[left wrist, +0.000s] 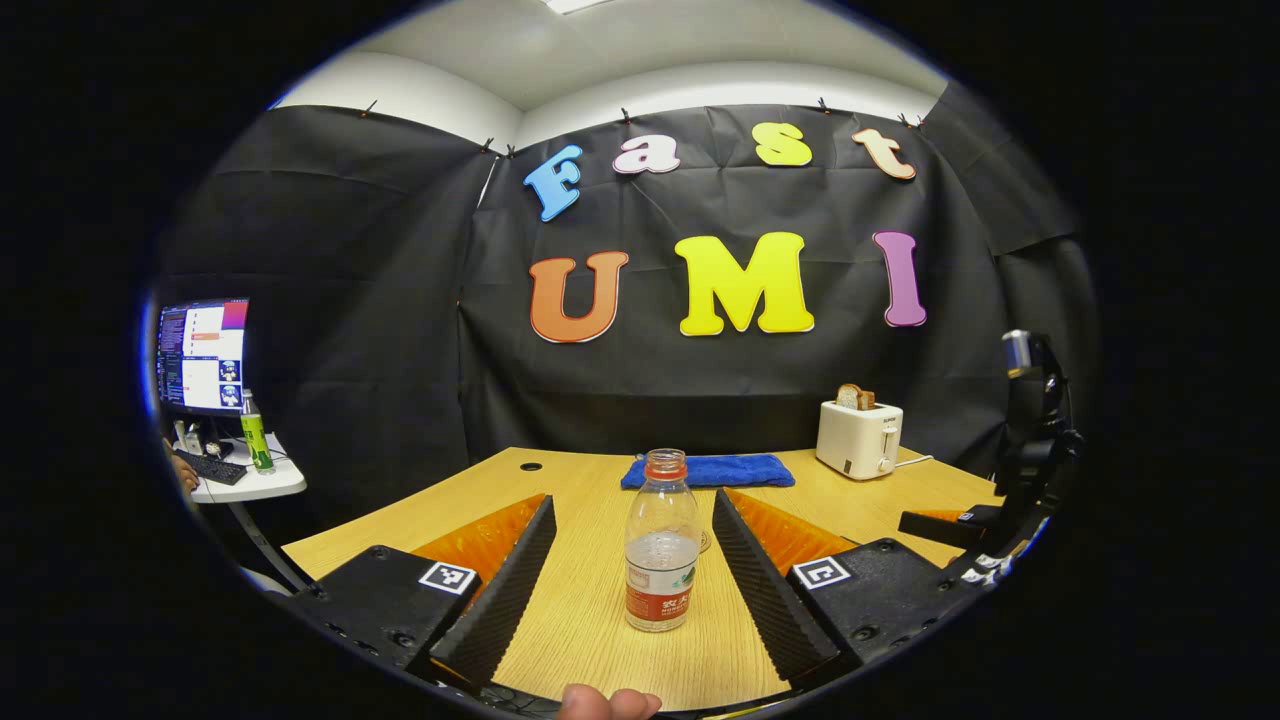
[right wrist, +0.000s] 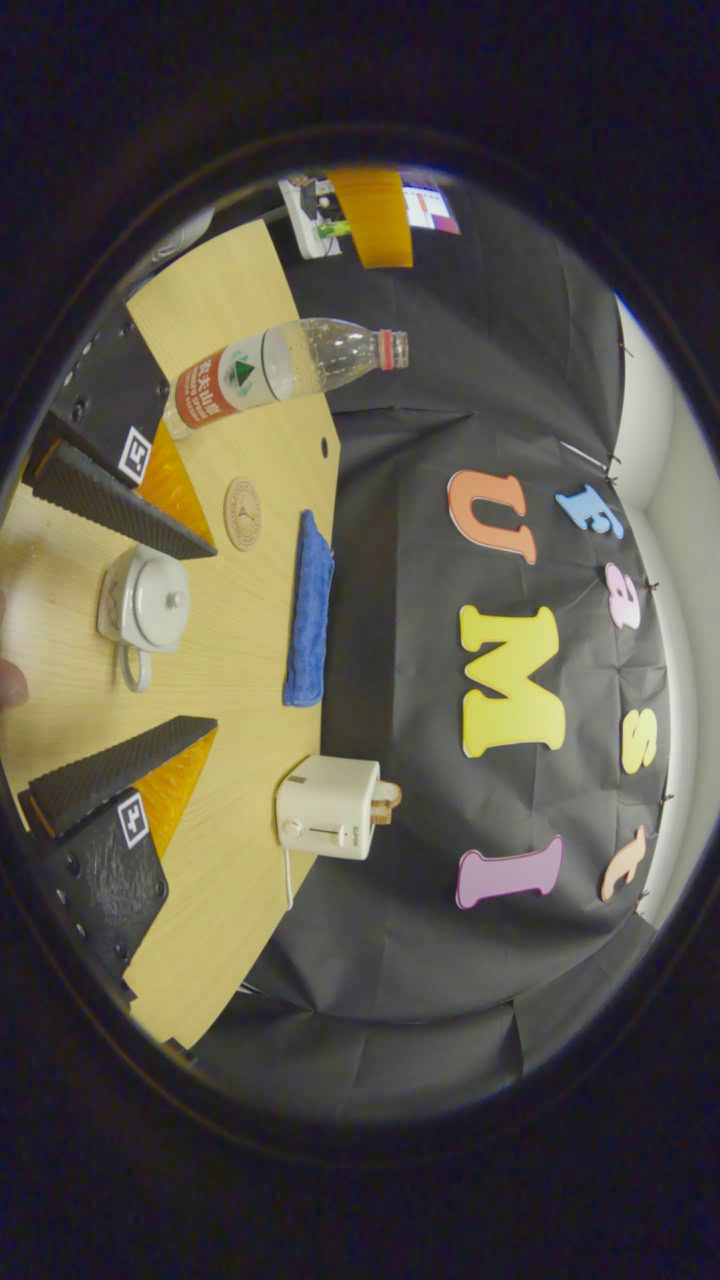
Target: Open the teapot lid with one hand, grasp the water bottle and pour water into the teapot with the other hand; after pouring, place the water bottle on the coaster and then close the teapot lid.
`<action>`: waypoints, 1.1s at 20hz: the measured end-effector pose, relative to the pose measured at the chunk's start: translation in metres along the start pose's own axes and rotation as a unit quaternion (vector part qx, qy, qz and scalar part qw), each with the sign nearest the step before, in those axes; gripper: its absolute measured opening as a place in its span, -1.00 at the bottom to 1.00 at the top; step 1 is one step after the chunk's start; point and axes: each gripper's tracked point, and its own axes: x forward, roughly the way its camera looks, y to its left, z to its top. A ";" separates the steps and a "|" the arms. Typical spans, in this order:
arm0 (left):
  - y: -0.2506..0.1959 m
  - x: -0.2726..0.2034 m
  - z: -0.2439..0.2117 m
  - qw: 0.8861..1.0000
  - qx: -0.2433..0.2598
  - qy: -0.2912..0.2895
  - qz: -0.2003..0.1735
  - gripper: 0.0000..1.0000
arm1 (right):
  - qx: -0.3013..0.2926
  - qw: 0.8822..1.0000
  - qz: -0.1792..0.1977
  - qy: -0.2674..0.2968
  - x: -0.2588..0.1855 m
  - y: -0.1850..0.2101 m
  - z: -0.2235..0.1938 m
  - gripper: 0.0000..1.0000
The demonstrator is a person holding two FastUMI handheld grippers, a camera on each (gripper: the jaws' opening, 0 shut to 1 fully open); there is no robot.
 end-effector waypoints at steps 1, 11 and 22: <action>0.001 -0.001 0.000 1.000 -0.003 0.001 0.001 0.97 | -0.003 1.000 -0.001 0.002 0.004 0.002 -0.002 0.91; 0.003 -0.001 0.002 1.000 -0.013 0.001 -0.004 0.97 | -0.032 0.999 0.012 0.027 0.027 0.019 -0.011 0.04; 0.001 0.001 -0.003 1.000 -0.013 0.004 -0.016 0.98 | -0.043 0.998 0.030 0.025 0.030 0.024 -0.010 -1.00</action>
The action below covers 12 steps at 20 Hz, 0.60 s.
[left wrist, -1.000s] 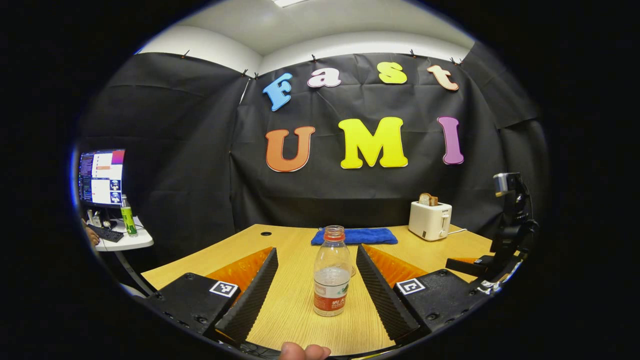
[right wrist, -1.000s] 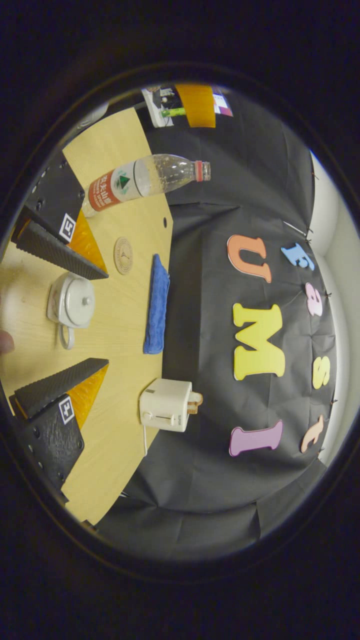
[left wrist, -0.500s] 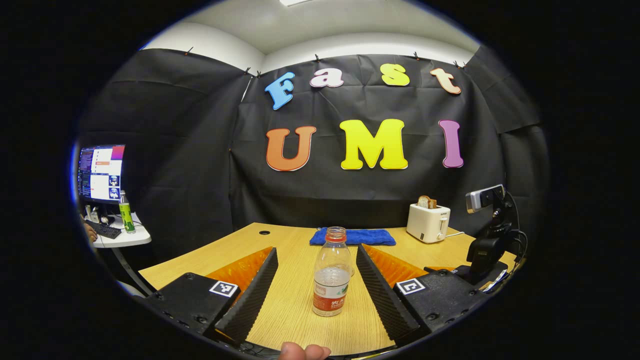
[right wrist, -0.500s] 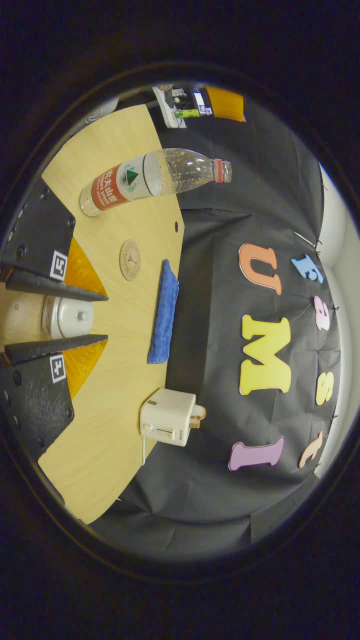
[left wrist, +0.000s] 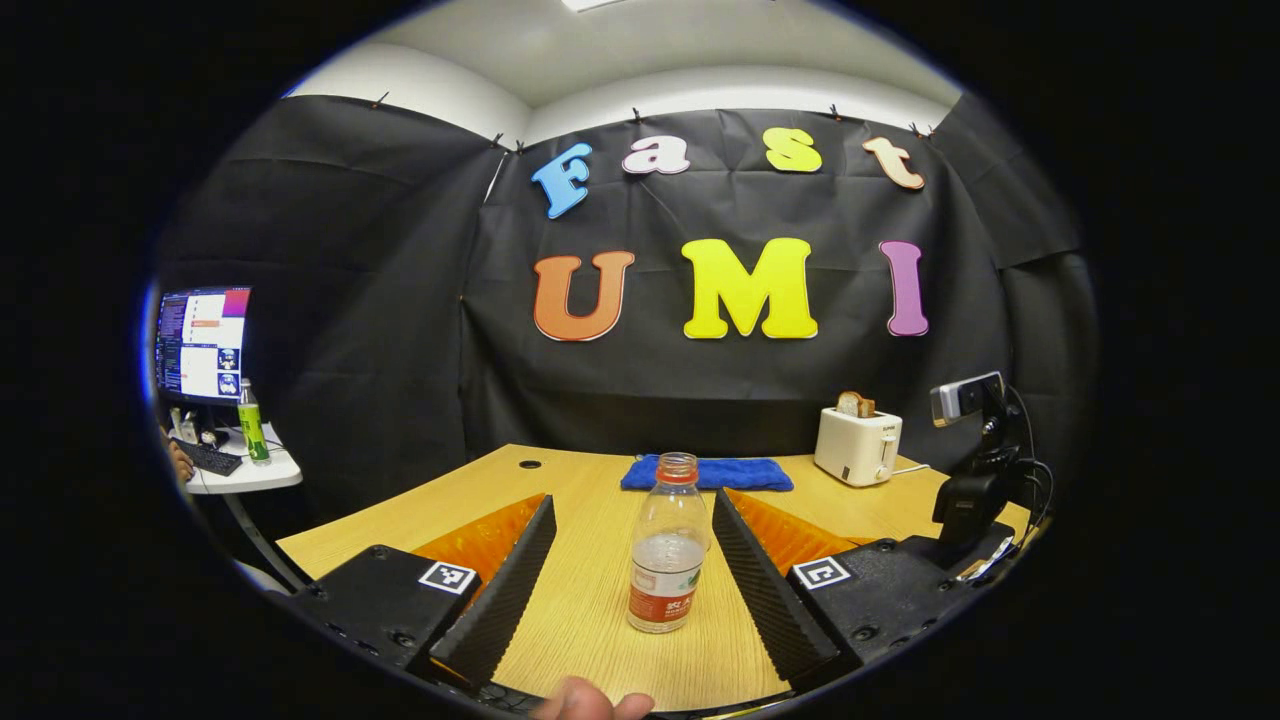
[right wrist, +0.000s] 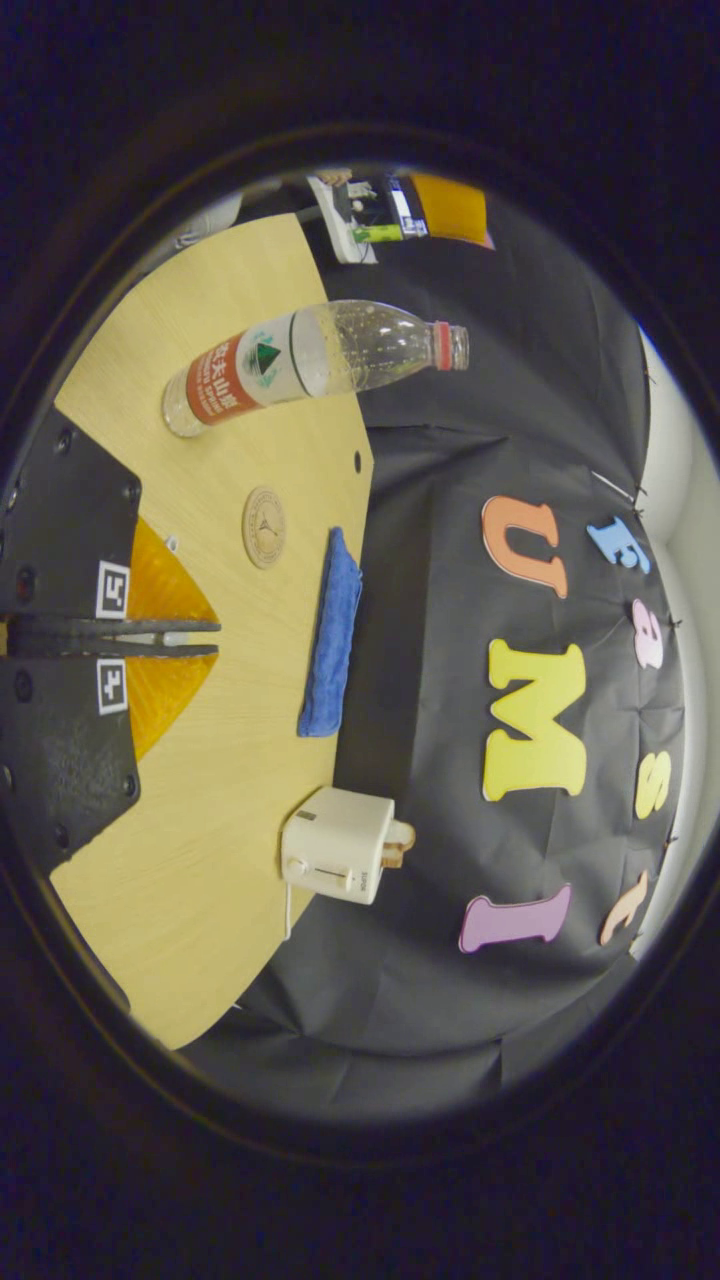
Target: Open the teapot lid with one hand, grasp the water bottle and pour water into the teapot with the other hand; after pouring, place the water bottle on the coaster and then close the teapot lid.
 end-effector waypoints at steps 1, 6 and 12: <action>0.000 0.000 -0.004 1.000 0.002 0.001 -0.003 0.98 | 0.001 1.000 0.007 -0.001 0.000 0.001 0.002 -0.99; 0.001 0.004 -0.040 0.999 0.016 0.036 -0.020 0.98 | 0.017 0.999 0.027 -0.023 -0.013 -0.004 0.023 -1.00; -0.013 0.025 -0.085 0.994 0.035 0.096 -0.047 0.97 | 0.031 0.998 0.022 -0.045 -0.048 -0.032 0.039 -1.00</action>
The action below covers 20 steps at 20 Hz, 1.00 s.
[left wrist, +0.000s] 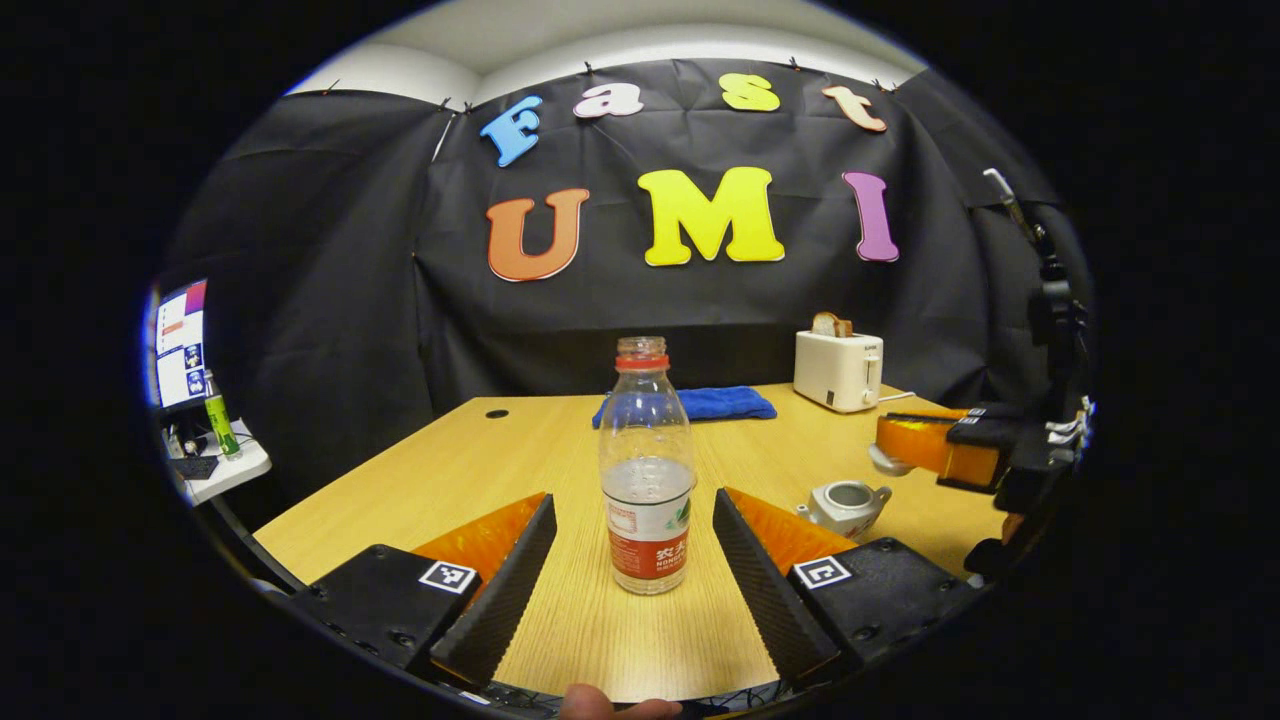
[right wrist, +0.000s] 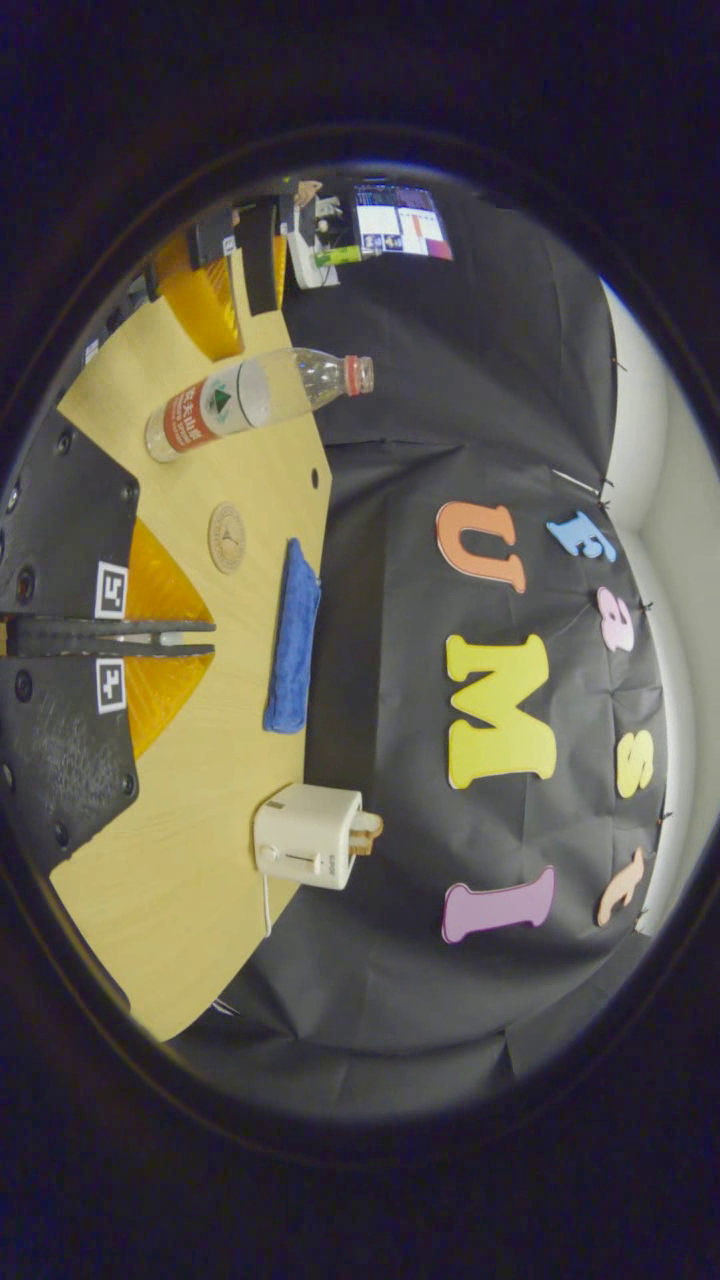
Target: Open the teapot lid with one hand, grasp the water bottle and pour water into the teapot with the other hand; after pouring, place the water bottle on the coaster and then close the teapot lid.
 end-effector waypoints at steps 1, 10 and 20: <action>-0.002 0.007 -0.005 1.000 -0.005 0.008 -0.004 0.99 | -0.002 1.000 -0.003 -0.003 -0.006 -0.005 0.001 -1.00; 0.000 0.045 -0.027 0.999 -0.009 0.044 -0.007 0.94 | 0.008 0.999 -0.032 -0.002 -0.026 -0.044 -0.002 -1.00; 0.011 0.034 -0.004 0.982 0.179 0.063 0.008 0.43 | 0.014 0.999 -0.039 -0.010 -0.038 -0.069 -0.002 -1.00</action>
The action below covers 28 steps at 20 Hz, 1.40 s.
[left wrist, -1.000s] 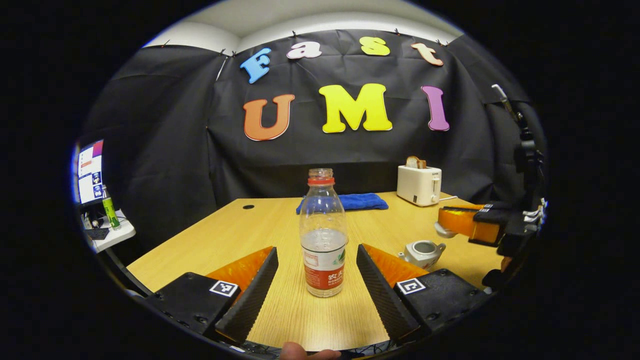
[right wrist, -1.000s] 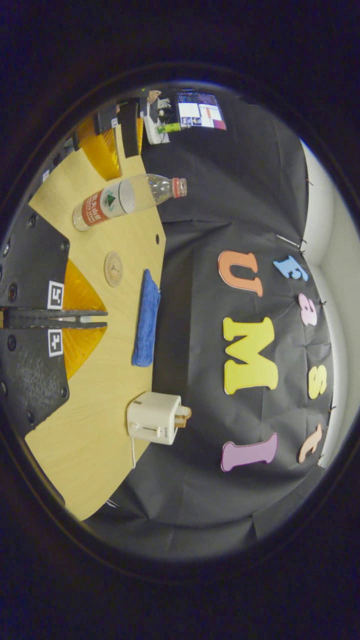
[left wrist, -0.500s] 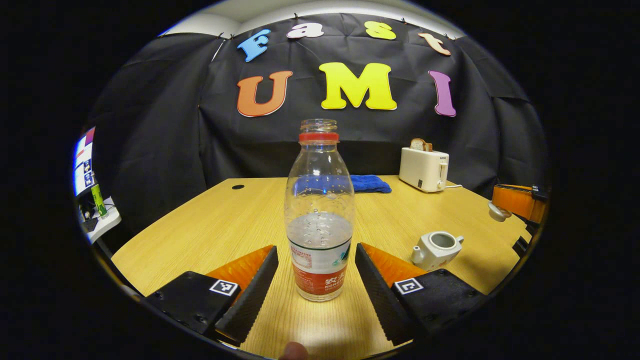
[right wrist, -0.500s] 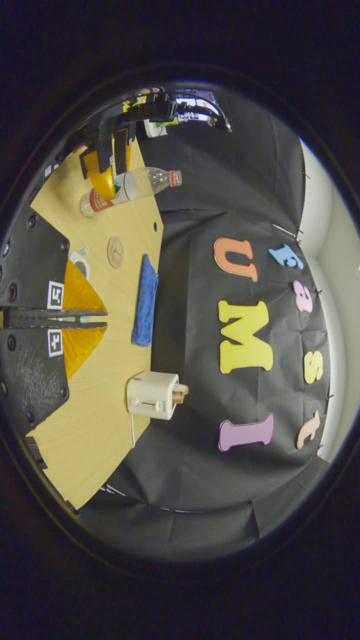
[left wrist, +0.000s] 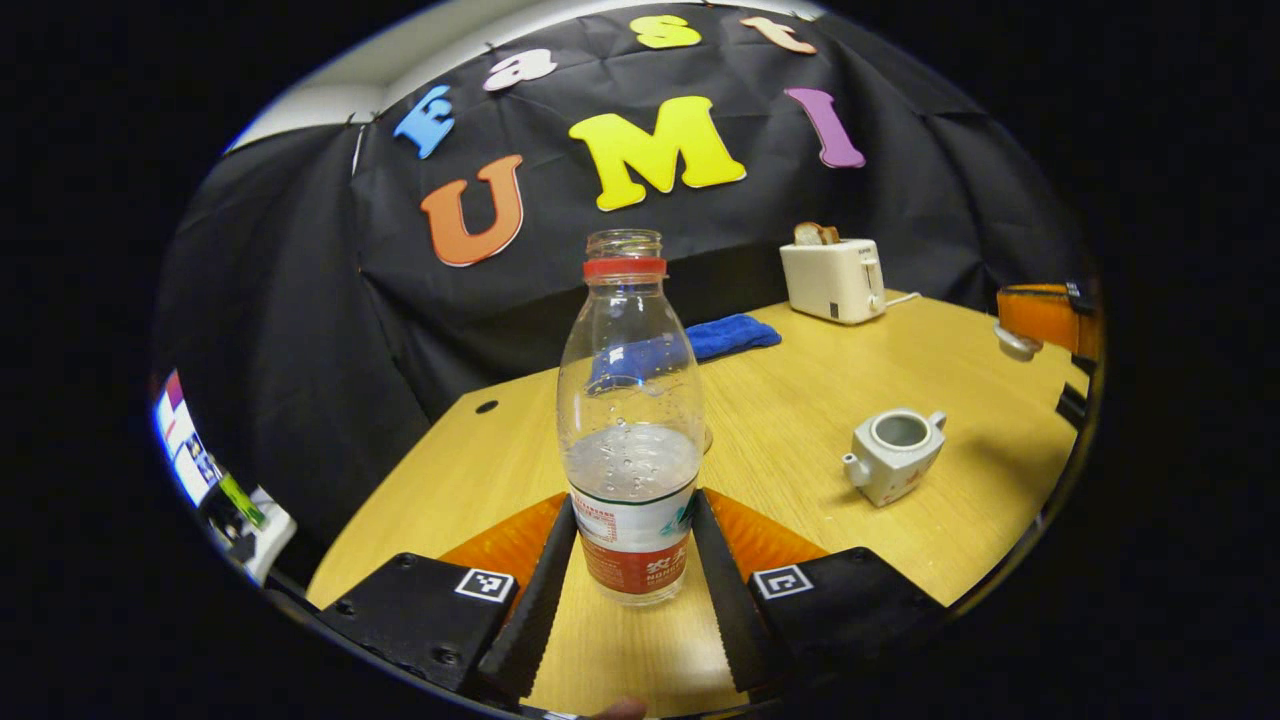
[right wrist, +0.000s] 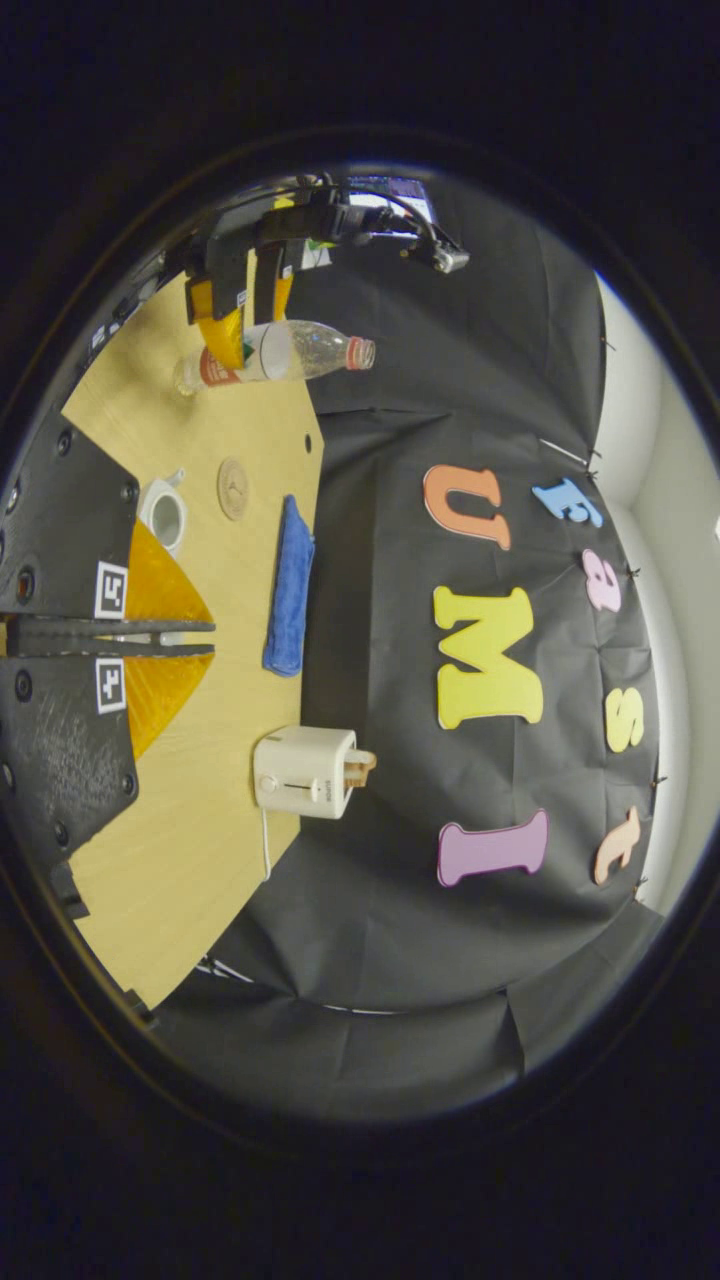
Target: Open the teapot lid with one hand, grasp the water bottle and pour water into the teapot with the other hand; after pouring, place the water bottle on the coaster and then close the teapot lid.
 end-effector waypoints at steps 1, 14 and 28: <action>0.005 -0.002 0.004 0.999 0.035 0.000 0.007 0.43 | 0.001 1.000 -0.002 0.000 -0.002 -0.004 -0.001 -1.00; -0.004 -0.008 0.004 0.918 0.392 0.066 -0.001 0.38 | -0.003 0.999 -0.037 0.000 -0.026 -0.066 -0.012 -1.00; -0.017 0.006 0.016 0.829 0.551 0.092 0.019 0.38 | -0.001 0.998 -0.063 0.000 -0.040 -0.101 -0.026 -1.00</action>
